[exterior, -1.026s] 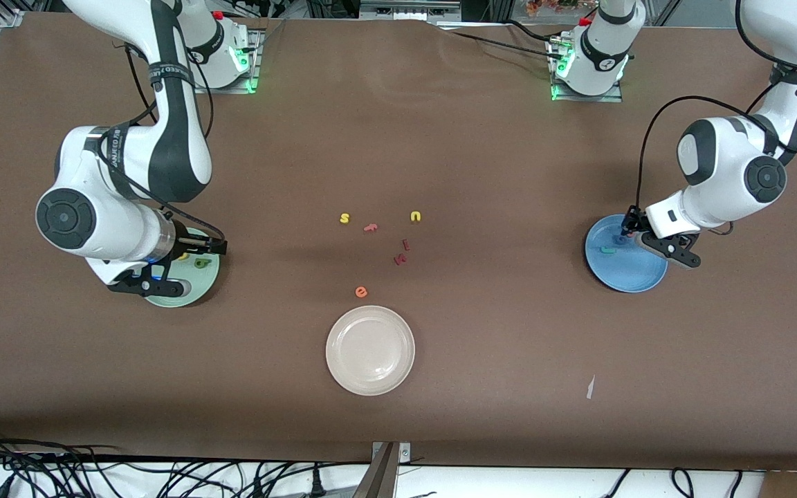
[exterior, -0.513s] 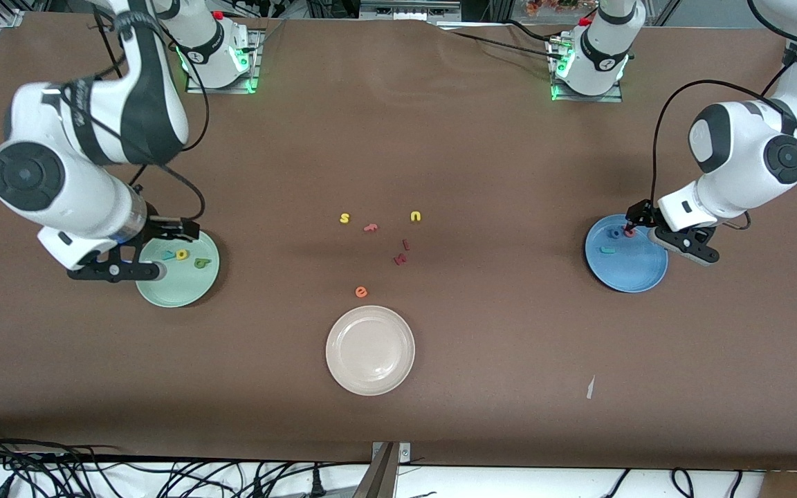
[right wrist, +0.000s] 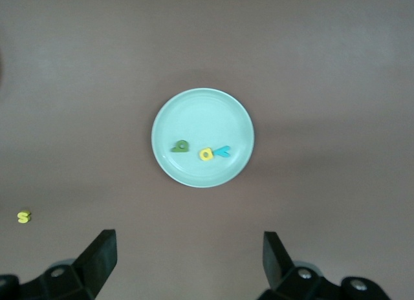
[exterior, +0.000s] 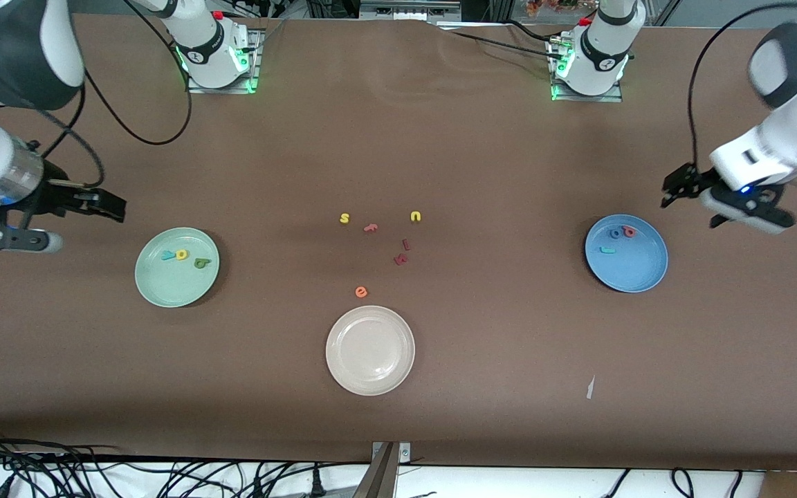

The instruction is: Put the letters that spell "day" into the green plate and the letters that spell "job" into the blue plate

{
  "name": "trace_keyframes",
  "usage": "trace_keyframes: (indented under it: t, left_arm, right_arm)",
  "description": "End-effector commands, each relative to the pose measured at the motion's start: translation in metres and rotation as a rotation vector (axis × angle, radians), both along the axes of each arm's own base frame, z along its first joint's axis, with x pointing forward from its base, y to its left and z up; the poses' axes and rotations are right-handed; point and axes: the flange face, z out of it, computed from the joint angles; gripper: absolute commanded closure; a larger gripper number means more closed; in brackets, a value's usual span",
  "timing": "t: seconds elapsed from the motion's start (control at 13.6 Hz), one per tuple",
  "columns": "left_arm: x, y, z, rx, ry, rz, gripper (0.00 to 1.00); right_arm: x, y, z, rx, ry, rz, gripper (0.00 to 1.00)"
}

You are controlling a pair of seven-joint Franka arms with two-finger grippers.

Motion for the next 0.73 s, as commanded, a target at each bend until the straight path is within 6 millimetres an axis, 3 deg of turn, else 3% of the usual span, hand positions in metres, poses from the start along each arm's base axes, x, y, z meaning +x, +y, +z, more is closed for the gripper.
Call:
trace_keyframes:
  t: [0.0, 0.07, 0.22, 0.44, 0.66]
  left_arm:
    - [0.005, -0.011, 0.071, 0.094, 0.024, -0.017, 0.00]
    - [0.001, -0.015, 0.093, 0.106, 0.036, 0.008, 0.00]
    - [-0.001, -0.027, 0.123, 0.103, 0.050, 0.078, 0.00]
    - [0.021, -0.049, 0.133, 0.085, 0.051, 0.189, 0.00]
    - [0.022, -0.056, 0.139, 0.076, 0.054, 0.226, 0.00]
  right_arm:
    - [-0.032, -0.010, 0.051, 0.043, -0.047, -0.039, 0.00]
    - [-0.037, -0.008, 0.059, 0.065, -0.059, -0.035, 0.00]
    - [-0.040, -0.027, 0.063, 0.070, -0.056, -0.063, 0.00]
    - [-0.041, -0.031, 0.062, 0.076, -0.045, -0.039, 0.00]
    - [-0.041, -0.042, 0.058, 0.079, -0.029, -0.032, 0.00]
